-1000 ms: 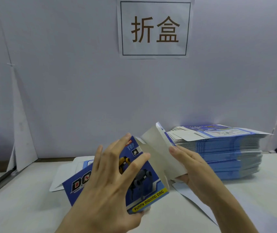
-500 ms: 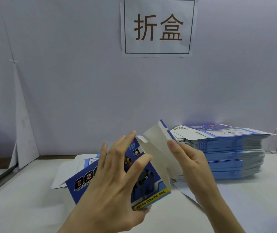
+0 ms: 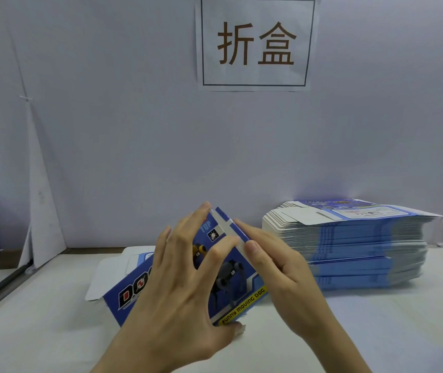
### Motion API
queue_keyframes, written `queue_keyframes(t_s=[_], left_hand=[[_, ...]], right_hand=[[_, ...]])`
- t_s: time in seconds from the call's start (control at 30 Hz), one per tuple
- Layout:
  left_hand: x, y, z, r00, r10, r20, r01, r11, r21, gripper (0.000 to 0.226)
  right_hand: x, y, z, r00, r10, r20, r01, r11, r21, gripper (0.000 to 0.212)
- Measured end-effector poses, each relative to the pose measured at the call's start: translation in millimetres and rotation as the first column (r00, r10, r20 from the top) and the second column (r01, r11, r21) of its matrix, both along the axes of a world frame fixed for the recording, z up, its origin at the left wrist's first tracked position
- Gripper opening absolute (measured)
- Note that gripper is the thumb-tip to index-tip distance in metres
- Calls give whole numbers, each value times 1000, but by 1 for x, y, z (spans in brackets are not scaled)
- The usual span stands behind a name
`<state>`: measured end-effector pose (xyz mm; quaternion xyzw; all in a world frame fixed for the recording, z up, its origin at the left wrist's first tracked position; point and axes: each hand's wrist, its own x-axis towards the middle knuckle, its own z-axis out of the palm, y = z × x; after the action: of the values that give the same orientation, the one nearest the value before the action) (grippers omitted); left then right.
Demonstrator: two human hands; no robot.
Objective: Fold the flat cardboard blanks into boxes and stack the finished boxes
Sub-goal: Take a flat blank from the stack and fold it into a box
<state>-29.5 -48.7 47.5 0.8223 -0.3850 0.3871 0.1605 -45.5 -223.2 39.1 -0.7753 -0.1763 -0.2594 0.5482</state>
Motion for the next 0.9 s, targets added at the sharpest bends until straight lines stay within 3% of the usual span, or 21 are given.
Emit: queue_keyframes(t_s=[0.2,0.3,0.43,0.6,0.7,0.77,0.83,0.9], left_hand=[[1,-1,-4,1000,-7,5,7,1000,14,103],[4,1,-4,1000,-22,-8,22,1000,-21,103],[6,5,2,984,-55,-172,13,972,-233,112],[-1,-5,2,960,-172,-220,68,907,-415,113],[4,9,11,885,-349,-308,109,799,-591,88],[13,21,14,799,-482,-360,135,727,-673,60],[16,24,12,653,-635,-413,131,632,-764,34],[15,16,7,511,-770,-382,44,467,-883,17]], right_hand=[[-3,5,0,999,36,-41,-37,999,-28,37],[-8,1,2,989,100,-107,-111,989,-101,53],[-8,-5,6,993,42,109,-43,999,1,40],[-6,-3,5,984,86,155,-108,984,139,41],[-7,-11,8,978,95,186,-133,970,205,32],[-8,-15,10,978,110,175,-148,964,221,29],[-8,-13,9,974,154,167,-192,950,246,29],[-7,-6,6,968,167,188,-213,941,263,25]])
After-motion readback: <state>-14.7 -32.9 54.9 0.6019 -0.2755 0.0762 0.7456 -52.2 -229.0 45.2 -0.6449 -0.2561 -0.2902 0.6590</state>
